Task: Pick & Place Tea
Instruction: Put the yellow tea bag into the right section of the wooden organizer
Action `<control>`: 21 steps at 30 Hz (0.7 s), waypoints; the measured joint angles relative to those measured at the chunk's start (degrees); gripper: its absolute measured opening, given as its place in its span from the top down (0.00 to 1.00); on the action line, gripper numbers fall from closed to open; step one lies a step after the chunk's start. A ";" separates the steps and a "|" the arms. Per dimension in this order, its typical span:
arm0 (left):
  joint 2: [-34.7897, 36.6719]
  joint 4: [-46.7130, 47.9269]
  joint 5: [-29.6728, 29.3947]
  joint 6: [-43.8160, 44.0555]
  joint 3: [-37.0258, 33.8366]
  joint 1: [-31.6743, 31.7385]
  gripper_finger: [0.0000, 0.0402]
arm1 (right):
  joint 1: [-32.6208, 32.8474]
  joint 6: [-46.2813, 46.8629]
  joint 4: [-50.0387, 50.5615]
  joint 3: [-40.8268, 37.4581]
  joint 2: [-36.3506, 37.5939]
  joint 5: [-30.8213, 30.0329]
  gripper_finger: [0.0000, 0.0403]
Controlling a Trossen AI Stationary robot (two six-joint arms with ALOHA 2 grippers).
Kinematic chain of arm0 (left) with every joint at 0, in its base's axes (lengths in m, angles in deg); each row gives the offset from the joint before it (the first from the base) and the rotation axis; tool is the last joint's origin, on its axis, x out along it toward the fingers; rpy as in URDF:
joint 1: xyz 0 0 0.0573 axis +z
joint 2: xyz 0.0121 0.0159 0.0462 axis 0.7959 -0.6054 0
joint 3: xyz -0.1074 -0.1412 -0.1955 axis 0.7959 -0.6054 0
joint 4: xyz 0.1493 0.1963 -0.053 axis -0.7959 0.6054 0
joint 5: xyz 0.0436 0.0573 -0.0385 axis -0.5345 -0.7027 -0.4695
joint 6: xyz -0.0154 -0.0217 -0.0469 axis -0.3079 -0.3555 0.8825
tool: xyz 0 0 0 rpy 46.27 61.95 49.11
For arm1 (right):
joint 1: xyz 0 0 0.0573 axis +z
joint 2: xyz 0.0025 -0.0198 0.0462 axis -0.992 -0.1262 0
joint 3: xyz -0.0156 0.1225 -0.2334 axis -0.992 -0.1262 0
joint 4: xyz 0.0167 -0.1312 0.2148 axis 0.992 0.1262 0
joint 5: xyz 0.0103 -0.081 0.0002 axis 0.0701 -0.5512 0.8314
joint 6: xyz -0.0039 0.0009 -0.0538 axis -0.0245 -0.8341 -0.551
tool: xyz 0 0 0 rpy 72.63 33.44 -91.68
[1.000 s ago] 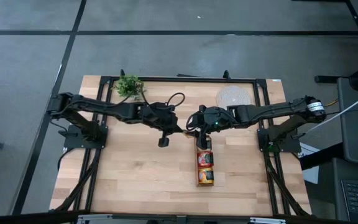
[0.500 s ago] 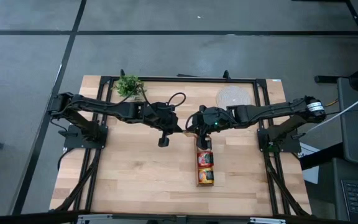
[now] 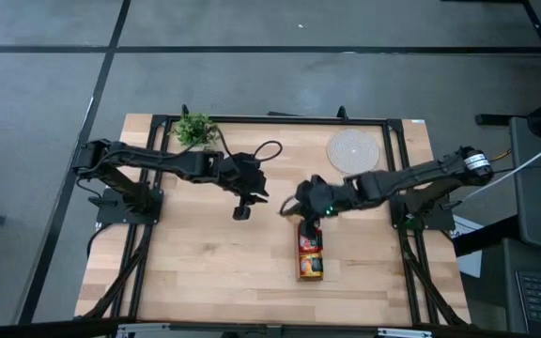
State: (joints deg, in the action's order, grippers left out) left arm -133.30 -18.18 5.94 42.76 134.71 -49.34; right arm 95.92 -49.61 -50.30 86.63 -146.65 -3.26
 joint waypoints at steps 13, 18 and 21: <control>0.00 0.84 7.95 -2.75 -0.64 3.19 0.79 | 16.93 36.70 0.58 0.00 -0.18 -15.26 0.99; 0.00 2.21 7.91 -3.54 -0.64 3.28 0.79 | 22.14 50.12 2.13 0.00 -2.66 -21.08 0.99; 0.00 2.24 7.91 -3.54 -0.64 3.26 0.79 | 24.22 56.36 2.70 0.00 -5.36 -23.34 0.99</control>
State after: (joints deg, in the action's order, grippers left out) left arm -133.30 -15.93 13.84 39.22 134.07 -46.09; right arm 120.14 6.75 -47.61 86.63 -152.01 -26.60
